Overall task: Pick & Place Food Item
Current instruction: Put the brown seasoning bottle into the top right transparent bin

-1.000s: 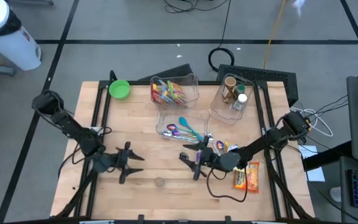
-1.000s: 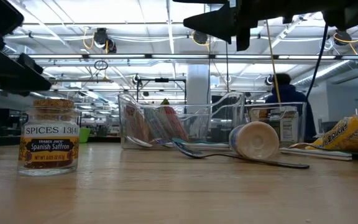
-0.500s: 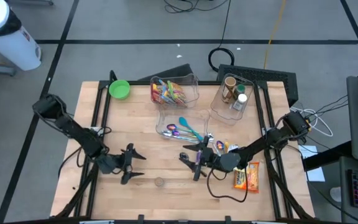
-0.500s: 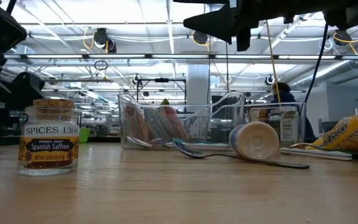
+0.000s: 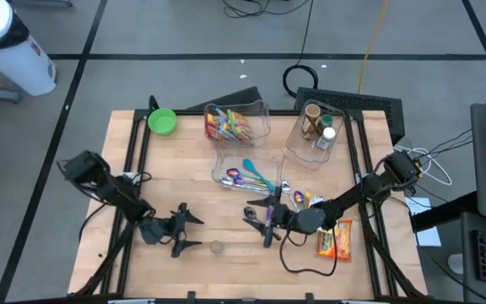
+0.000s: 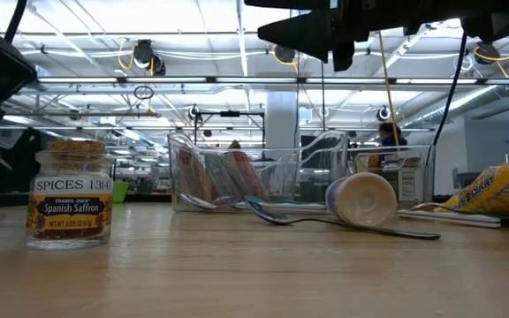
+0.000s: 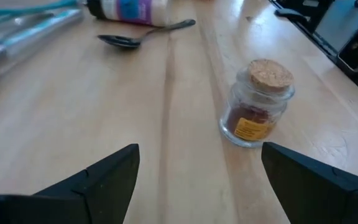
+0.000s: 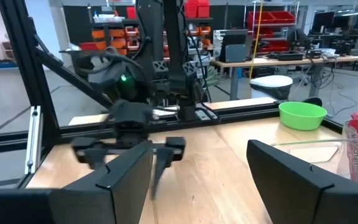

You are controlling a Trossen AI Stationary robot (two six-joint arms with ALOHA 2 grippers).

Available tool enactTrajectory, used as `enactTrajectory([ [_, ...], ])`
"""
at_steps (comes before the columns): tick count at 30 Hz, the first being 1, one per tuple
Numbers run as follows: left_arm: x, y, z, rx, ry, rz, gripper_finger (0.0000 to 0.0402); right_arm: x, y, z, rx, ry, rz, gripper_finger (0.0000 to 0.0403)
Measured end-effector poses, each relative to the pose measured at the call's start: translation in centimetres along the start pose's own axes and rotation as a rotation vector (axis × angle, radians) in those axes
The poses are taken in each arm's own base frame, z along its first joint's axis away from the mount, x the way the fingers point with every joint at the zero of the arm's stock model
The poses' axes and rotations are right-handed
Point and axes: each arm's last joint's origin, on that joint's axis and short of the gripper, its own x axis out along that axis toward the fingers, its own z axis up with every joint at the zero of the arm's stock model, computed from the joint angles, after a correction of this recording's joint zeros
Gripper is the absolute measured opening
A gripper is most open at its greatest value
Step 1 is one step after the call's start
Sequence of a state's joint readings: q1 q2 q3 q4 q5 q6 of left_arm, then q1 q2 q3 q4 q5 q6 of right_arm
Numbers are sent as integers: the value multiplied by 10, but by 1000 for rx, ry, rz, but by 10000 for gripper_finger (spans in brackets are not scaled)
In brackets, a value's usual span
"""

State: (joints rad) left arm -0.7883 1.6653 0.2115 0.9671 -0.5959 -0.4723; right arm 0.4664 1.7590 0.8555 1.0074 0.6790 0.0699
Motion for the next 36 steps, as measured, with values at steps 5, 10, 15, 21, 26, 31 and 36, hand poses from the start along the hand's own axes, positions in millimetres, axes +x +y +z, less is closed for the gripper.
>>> enactTrajectory([
  [5,13,-19,13,65,-22,-86,347,0,0,0,-1,-3,2,254],
  [10,23,-31,22,112,9,-109,347,0,0,0,-12,-2,0,254],
  [15,32,-33,28,128,54,-69,347,2,-3,0,-34,4,-7,254],
  [21,43,-17,27,61,90,-19,347,4,-6,-1,-48,11,-19,254],
  [26,57,-10,20,-19,122,-120,347,4,-6,-3,-60,28,1,254],
  [31,61,-9,22,-47,121,-126,347,4,-5,-4,-78,40,31,254],
  [36,64,-10,27,-16,78,-46,347,6,-7,-4,-94,41,26,254],
])
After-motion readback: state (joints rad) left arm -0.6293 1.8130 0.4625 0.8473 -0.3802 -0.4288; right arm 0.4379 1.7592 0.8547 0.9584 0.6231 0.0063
